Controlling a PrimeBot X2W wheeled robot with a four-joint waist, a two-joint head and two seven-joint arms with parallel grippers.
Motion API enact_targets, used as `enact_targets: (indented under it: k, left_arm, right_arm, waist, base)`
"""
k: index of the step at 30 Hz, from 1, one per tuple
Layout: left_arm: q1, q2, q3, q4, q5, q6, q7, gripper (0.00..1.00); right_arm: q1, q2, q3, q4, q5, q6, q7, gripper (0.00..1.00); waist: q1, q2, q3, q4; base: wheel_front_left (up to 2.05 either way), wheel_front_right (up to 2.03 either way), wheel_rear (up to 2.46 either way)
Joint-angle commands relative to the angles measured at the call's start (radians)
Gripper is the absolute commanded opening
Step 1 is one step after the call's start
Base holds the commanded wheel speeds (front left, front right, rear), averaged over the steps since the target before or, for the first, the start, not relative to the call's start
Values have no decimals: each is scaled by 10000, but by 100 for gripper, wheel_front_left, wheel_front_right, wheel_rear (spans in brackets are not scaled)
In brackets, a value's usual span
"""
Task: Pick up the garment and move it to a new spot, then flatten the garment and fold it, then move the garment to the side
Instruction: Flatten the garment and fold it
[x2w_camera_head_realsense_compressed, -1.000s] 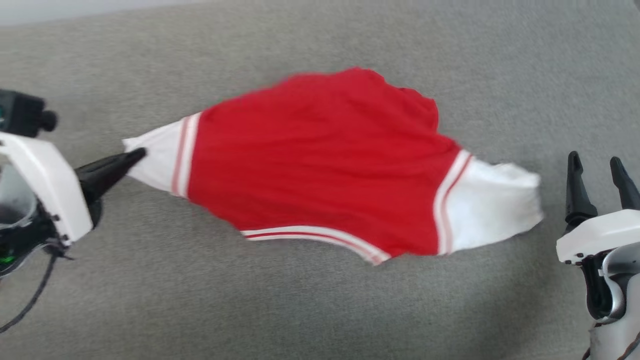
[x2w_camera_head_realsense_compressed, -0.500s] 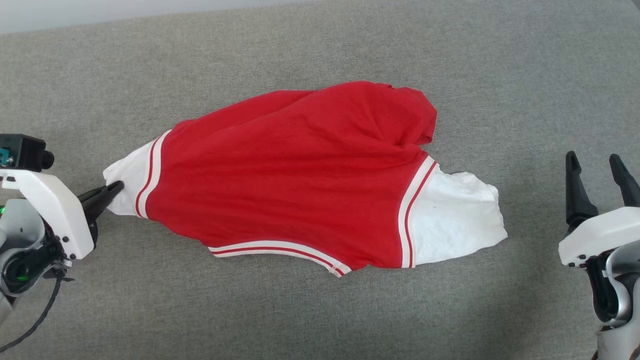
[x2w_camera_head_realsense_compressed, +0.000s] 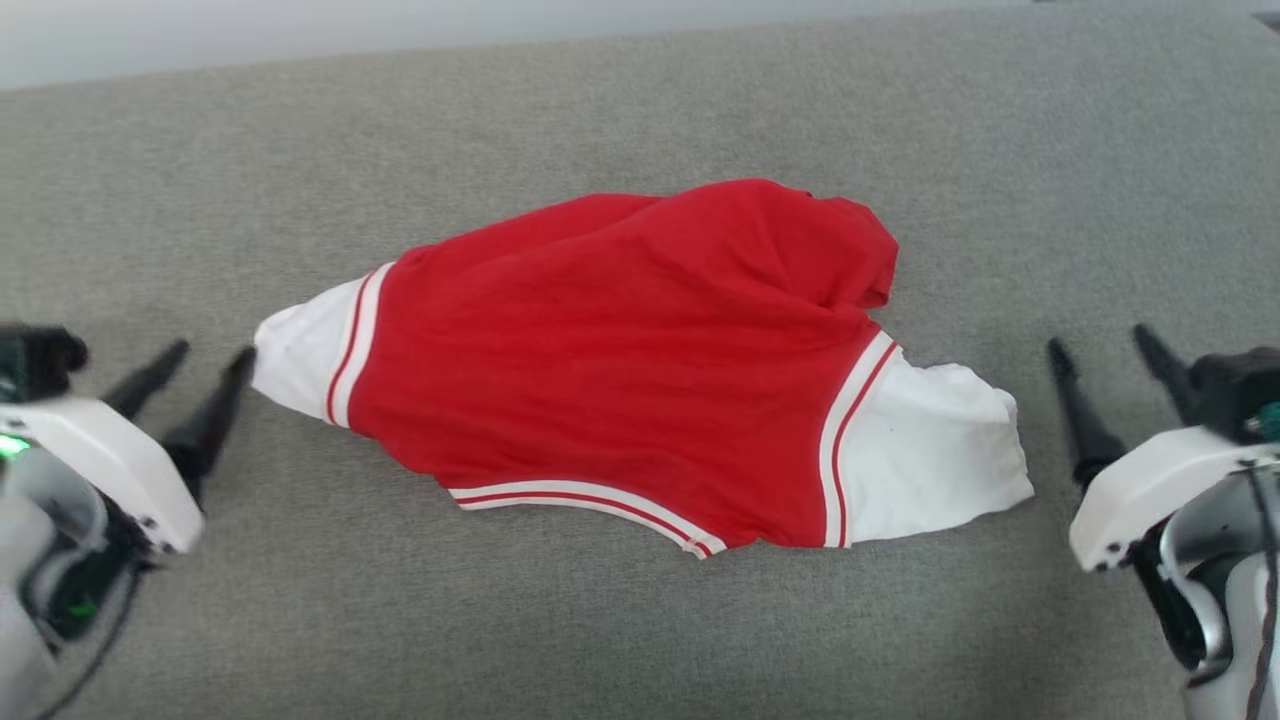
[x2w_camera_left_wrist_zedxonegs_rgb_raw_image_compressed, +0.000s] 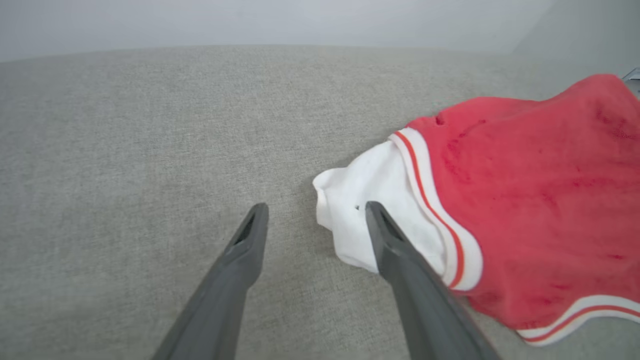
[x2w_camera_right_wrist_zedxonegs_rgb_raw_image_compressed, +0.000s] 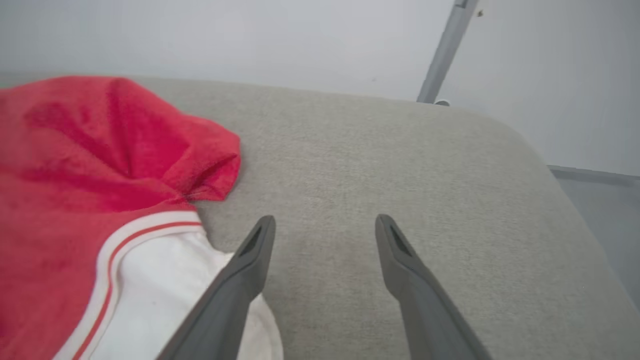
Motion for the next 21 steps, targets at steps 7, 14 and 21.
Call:
enact_targets:
  k: [7, 14, 21]
  left_arm:
    - [1749, -1461, 2222, -291, 2127, 569, -395, 100]
    - [4734, -3508, 6361, -1719, 5417, 1023, -401, 100]
    - [6473, -5721, 9441, -3063, 8142, 567, -403, 100]
  right_arm:
    - [883, -1847, 2054, -1086, 846, -3, 1149, 100]
    - [1646, -3978, 3332, -2702, 2293, -3, 2912, 100]
    - [1731, -5121, 3477, -3031, 3132, -3, 4188, 100]
  waist:
    - [0, 0, -377, 510]
    - [0, 0, -498, 907]
    - [0, 0, -399, 1508]
  base:
    - [0, 0, 0]
    - [0, 0, 0]
    - [0, 0, 0]
